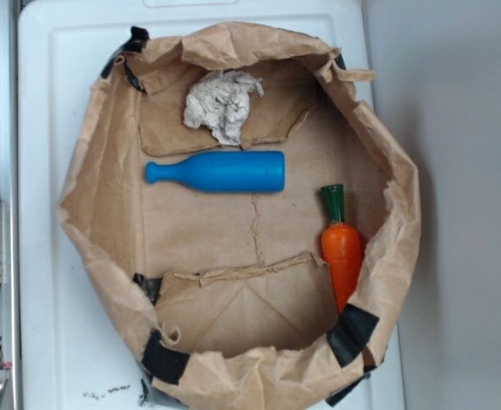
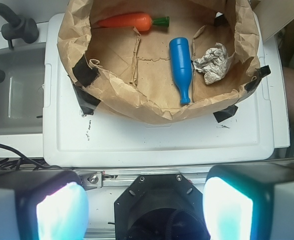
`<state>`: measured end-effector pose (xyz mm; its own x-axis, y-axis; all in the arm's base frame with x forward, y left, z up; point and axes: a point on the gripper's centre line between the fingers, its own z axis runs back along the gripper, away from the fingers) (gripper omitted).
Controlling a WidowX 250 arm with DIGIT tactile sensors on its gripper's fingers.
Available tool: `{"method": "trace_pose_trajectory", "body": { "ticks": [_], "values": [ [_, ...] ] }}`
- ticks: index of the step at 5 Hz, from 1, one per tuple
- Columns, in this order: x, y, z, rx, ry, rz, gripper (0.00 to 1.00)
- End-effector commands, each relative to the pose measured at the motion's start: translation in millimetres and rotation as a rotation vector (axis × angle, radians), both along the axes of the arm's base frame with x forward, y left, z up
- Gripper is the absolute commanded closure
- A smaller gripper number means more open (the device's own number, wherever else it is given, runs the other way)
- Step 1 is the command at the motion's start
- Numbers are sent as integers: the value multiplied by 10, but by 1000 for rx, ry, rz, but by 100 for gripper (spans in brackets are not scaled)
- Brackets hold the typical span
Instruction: Grab the blue bottle.
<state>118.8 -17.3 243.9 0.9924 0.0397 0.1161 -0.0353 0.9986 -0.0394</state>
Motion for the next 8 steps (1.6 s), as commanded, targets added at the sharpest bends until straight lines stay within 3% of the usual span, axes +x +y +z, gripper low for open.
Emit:
{"method": "trace_pose_trajectory", "body": {
  "ticks": [1,3,7,8],
  "values": [
    [0,0,0,0,0,0,0],
    [11,-47,-84,63,-83,23,0],
    [11,-47,-84,63,-83,23,0],
    [281,-28,-277,109,-77,53,0]
  ]
}}
